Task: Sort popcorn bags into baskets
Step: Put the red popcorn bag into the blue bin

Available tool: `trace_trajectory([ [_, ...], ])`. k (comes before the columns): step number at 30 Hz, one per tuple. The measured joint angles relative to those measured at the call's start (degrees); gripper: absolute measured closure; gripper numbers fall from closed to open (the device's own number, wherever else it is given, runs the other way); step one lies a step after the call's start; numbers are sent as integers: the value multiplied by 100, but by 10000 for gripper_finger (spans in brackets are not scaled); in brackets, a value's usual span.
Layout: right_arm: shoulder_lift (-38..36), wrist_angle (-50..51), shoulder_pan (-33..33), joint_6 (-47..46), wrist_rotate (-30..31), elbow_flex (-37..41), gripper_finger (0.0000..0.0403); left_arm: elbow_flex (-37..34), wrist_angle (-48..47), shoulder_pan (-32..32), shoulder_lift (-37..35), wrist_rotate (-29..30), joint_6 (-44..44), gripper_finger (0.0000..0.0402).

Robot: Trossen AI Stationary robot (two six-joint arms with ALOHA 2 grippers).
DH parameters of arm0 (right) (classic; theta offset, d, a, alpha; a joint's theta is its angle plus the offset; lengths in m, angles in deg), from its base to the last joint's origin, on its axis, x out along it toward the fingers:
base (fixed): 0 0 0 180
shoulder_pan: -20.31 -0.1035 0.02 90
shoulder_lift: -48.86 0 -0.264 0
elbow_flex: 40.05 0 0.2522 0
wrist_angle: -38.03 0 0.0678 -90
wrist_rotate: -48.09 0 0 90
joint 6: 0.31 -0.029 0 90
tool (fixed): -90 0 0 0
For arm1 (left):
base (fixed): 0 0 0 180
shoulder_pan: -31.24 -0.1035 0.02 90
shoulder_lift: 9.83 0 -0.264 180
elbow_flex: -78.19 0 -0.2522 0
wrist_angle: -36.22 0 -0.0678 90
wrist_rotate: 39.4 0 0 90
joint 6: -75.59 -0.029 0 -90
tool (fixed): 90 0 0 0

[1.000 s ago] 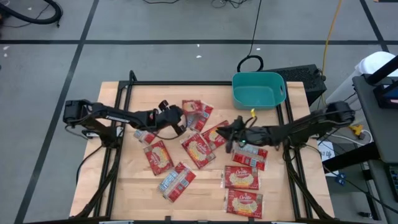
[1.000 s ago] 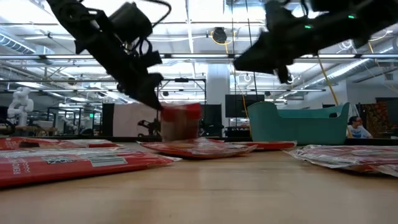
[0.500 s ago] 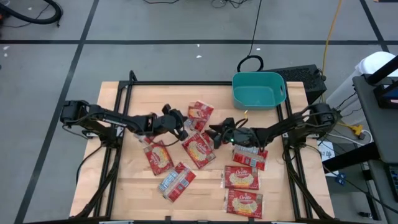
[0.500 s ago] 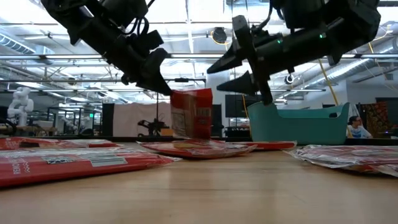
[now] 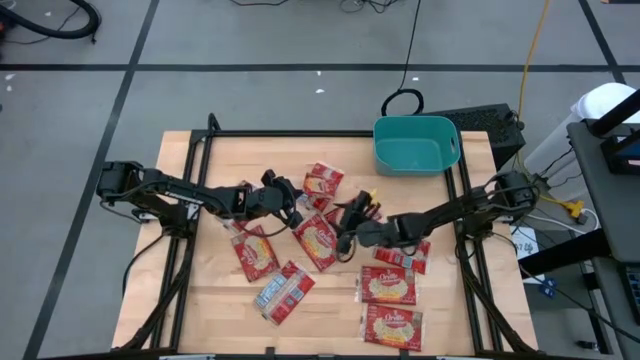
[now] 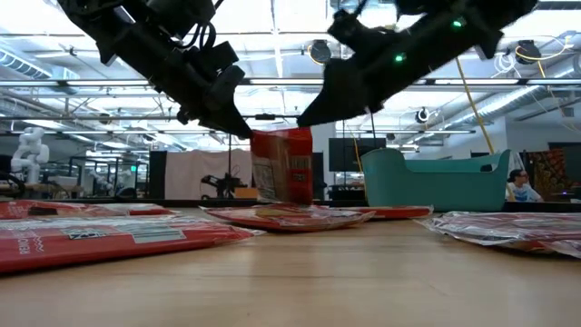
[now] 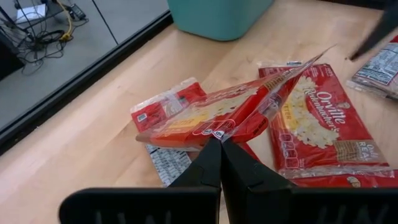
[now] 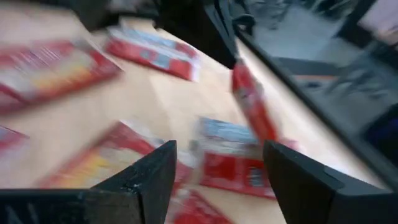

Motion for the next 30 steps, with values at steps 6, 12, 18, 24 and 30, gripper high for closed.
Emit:
trace_trajectory([
  [6,200,84,144,743,322,-151,170,0,-52,10,0,-69,-29,401],
  [12,383,-149,522,1441,22,-146,179,0,23,10,0,-230,-142,401],
  [18,637,-328,873,1637,-551,-140,239,0,50,10,0,-245,-156,401],
  [24,696,-295,907,1771,-795,-138,348,0,43,15,0,-431,-71,399],
  [30,696,-195,907,1817,-1273,-135,385,-10,25,79,-102,-1028,120,351],
])
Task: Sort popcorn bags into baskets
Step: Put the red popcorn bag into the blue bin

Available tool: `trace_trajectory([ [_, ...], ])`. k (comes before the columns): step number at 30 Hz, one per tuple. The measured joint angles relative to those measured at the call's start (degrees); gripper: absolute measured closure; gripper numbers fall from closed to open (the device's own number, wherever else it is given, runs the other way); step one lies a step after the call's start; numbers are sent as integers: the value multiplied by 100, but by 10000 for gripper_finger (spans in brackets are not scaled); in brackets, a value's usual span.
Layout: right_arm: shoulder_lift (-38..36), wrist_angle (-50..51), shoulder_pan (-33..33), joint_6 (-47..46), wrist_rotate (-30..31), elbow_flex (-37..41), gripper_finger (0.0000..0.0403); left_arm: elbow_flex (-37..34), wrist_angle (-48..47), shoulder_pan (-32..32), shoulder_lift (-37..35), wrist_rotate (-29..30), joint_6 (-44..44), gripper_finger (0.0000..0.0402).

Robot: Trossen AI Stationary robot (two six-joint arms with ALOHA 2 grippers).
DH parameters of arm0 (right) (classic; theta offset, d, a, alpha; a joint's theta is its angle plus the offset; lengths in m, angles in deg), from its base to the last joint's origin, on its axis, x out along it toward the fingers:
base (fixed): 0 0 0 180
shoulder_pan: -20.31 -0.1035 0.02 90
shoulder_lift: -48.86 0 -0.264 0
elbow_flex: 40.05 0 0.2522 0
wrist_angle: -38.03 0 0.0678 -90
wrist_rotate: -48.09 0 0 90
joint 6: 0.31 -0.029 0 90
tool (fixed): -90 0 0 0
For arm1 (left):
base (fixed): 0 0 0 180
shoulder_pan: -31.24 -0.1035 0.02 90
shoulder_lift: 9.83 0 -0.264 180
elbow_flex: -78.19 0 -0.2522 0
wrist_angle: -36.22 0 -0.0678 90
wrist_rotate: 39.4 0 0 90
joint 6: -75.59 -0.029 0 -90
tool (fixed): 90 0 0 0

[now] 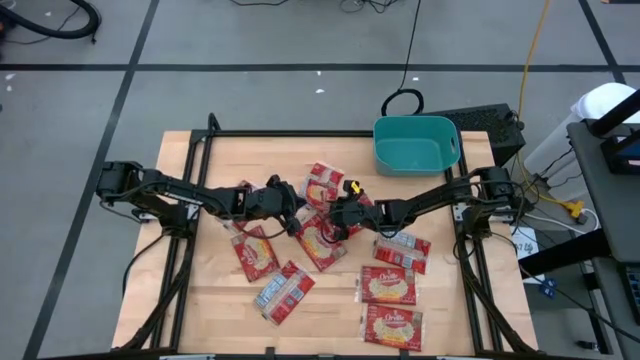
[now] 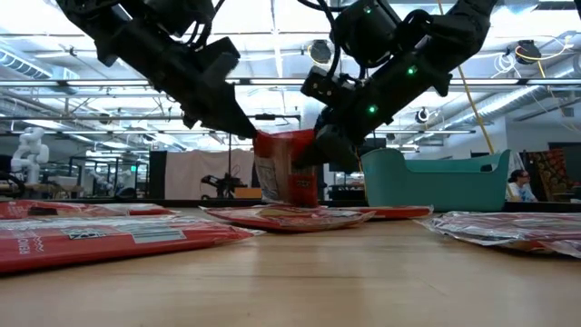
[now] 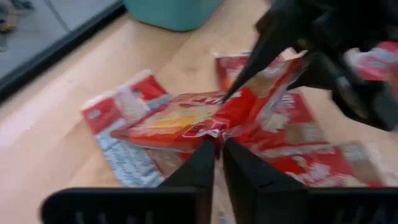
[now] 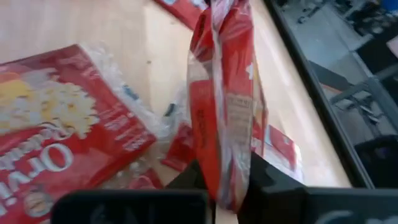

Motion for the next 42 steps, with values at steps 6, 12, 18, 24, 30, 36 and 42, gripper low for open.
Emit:
trace_trajectory([
  [6,-108,200,-52,831,-19,-2,379,12,110,100,-526,-290,-203,265],
  [12,-535,280,-324,1443,-36,-2,394,17,-24,145,-1121,-151,-659,210],
  [18,-780,572,-855,2631,-715,-7,389,10,-790,145,-1234,-129,-206,200],
  [24,-778,813,-1356,4766,-971,-4,396,4,-915,42,-1092,-1365,-116,199],
  [30,-778,571,-1590,6193,-880,-2,390,5,-883,-59,-967,-1838,66,176],
  [36,-782,374,-1798,6914,-244,-2,391,13,-783,-80,-822,-1884,155,135],
  [42,-822,155,-1996,7477,555,-2,391,8,-333,-166,-803,-2176,21,127],
])
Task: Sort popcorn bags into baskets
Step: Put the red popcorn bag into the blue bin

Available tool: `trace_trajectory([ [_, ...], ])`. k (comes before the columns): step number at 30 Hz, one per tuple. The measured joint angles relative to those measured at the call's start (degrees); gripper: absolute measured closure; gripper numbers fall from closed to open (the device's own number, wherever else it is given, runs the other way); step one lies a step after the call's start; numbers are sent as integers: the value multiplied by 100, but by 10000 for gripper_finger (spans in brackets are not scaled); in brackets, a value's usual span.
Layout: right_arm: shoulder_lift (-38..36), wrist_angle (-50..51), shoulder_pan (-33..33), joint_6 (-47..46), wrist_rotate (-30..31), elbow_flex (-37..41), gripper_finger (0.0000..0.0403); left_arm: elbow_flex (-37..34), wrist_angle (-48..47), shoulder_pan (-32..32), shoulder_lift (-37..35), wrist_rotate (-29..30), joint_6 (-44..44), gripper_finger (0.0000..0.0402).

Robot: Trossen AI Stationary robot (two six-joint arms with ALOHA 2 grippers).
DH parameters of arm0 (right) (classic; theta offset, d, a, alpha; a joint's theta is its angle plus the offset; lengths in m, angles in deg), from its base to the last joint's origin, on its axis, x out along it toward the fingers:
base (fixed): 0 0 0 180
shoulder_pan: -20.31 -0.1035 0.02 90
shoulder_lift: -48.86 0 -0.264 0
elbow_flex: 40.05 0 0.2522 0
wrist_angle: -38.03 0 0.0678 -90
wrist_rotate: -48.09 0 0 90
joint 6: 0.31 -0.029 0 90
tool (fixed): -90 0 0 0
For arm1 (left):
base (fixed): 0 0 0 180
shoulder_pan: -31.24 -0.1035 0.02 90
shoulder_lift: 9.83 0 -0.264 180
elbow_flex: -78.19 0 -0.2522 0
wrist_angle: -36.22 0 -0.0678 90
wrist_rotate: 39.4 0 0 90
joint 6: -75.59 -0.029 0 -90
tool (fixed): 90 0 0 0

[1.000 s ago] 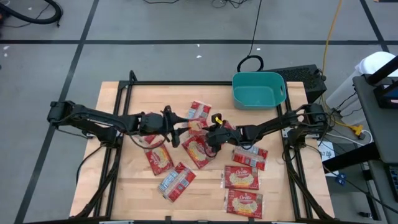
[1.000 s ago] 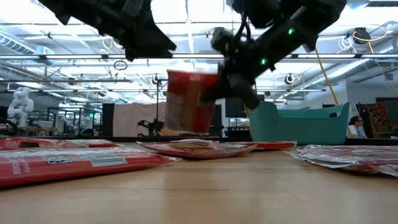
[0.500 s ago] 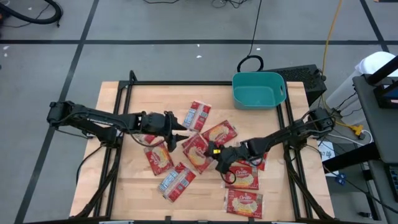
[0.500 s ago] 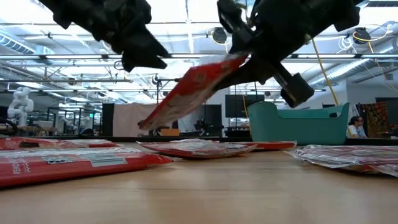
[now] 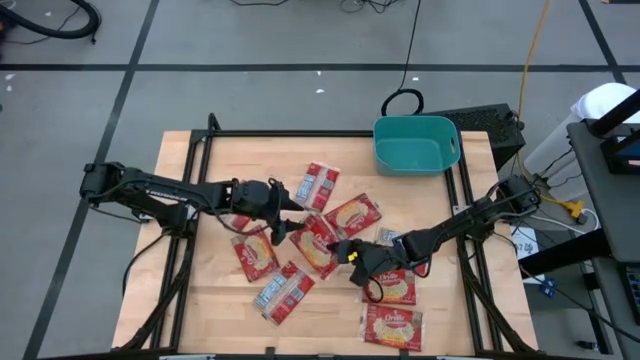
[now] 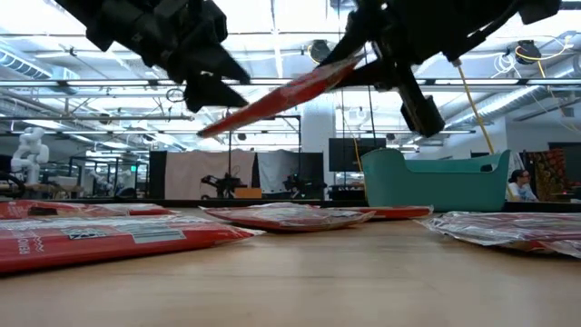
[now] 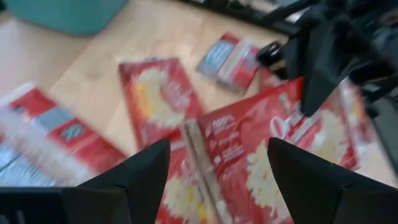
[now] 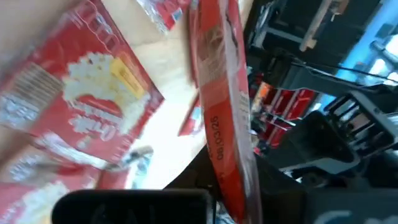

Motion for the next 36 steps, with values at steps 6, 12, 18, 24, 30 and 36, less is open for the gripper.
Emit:
trace_trajectory([
  [6,0,-341,-166,836,607,0,392,2,316,-357,-21,-703,-123,120],
  [12,0,-254,-184,1175,665,1,392,2,328,-817,-4,-1807,-282,101],
  [18,0,-507,-135,1542,667,119,392,2,349,-863,-4,-2212,-252,113],
  [24,0,-774,57,2056,640,238,392,2,349,-803,-4,-2309,-255,207],
  [30,2,-1055,201,2268,630,238,392,2,349,-798,-4,-2346,-296,290],
  [36,2,-1035,245,1840,566,238,386,2,348,-793,-4,-2350,-571,360],
])
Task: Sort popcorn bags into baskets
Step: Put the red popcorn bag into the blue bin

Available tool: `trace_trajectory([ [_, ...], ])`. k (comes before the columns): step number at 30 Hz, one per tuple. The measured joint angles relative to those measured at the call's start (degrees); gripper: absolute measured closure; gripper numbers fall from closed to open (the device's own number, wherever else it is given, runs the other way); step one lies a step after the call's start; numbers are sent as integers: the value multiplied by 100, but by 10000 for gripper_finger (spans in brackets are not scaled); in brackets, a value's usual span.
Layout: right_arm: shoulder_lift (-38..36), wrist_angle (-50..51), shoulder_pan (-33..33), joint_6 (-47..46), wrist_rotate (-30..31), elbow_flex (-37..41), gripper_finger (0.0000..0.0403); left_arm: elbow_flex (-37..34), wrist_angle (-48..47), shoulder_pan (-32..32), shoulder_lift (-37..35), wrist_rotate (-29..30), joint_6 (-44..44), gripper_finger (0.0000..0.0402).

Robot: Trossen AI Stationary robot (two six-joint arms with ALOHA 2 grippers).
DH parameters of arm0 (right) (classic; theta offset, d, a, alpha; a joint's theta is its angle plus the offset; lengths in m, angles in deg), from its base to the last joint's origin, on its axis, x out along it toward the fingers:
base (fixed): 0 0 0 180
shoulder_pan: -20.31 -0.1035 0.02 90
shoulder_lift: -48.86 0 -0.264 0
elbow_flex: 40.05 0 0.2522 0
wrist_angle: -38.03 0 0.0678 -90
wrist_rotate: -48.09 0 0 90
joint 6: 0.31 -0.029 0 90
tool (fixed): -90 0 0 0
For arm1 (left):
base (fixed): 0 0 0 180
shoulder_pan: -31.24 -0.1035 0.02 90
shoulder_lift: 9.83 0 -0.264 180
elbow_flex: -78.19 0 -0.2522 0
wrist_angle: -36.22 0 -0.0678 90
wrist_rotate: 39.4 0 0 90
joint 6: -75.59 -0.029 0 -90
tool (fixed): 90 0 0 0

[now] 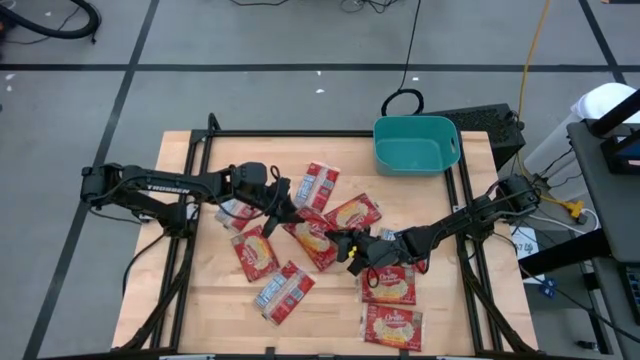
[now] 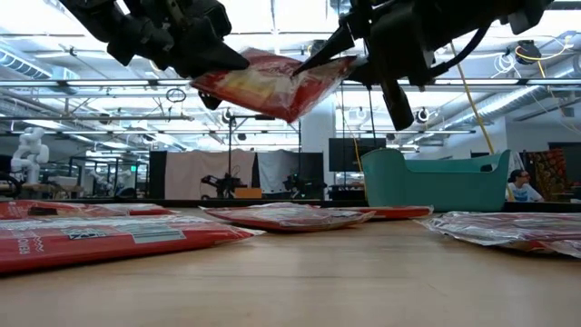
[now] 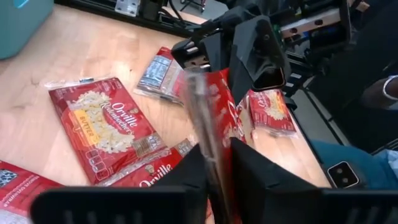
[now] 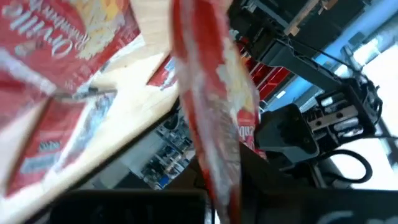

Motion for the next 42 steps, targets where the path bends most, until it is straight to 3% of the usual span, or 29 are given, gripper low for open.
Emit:
trace_trajectory([
  [3,0,-9,0,-633,-145,0,374,-4,-17,-1,2,-10,-167,385],
  [8,0,-52,5,-1717,-42,0,347,-4,-62,-216,-40,-76,-279,377],
  [17,0,40,-11,-4309,1563,0,304,-7,-873,-728,-889,-18,-812,385],
  [22,0,479,-74,-5683,2017,83,288,-7,-1414,-771,-1409,-21,-955,379],
  [27,4,429,-318,-7367,2683,347,284,-138,-1421,-518,-1782,534,-1097,382],
  [31,4,344,-635,-8662,4158,419,284,-761,-75,-338,-1895,835,-959,380],
  [34,-126,348,-765,-9022,4363,446,280,-1376,1436,-233,-1794,1304,-685,377],
  [39,-580,295,-533,-10027,3141,439,273,-2219,3570,-59,-1339,1825,-622,377],
  [42,-864,315,-273,-10400,2233,439,271,-2439,4101,52,-1002,2183,-542,377],
])
